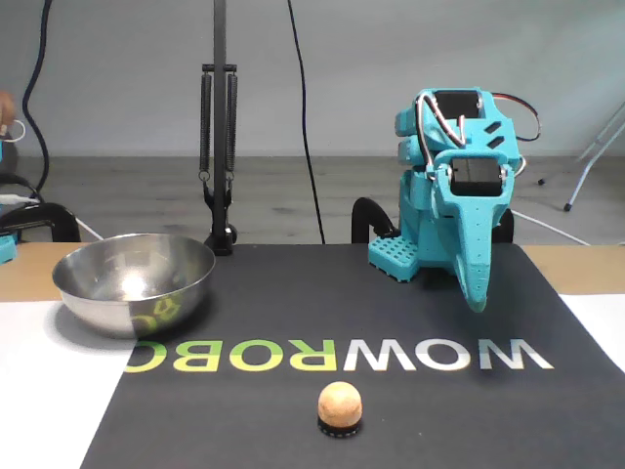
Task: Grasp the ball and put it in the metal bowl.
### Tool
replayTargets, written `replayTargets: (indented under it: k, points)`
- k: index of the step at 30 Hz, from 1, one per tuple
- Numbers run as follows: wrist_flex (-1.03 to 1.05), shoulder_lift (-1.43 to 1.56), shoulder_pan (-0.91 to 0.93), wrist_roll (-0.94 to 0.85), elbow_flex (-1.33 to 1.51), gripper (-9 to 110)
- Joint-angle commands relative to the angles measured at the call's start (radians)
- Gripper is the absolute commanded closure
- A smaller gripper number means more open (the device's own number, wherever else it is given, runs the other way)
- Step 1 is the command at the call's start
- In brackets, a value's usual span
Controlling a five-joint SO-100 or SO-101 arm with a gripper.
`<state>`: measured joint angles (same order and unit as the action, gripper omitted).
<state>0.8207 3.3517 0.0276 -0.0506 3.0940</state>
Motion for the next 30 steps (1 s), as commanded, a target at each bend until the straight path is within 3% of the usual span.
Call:
replayTargets:
  k: [1, 12, 26, 30]
  points:
    - [0.003, 0.058, -0.003, -0.008, 0.031, 101]
    - [0.005, -0.041, 0.005, -0.011, -0.086, 101]
    - [0.006, -0.675, 0.011, -0.011, -0.607, 101]
    - [0.103, -0.848, 0.044, -0.009, -0.802, 101]
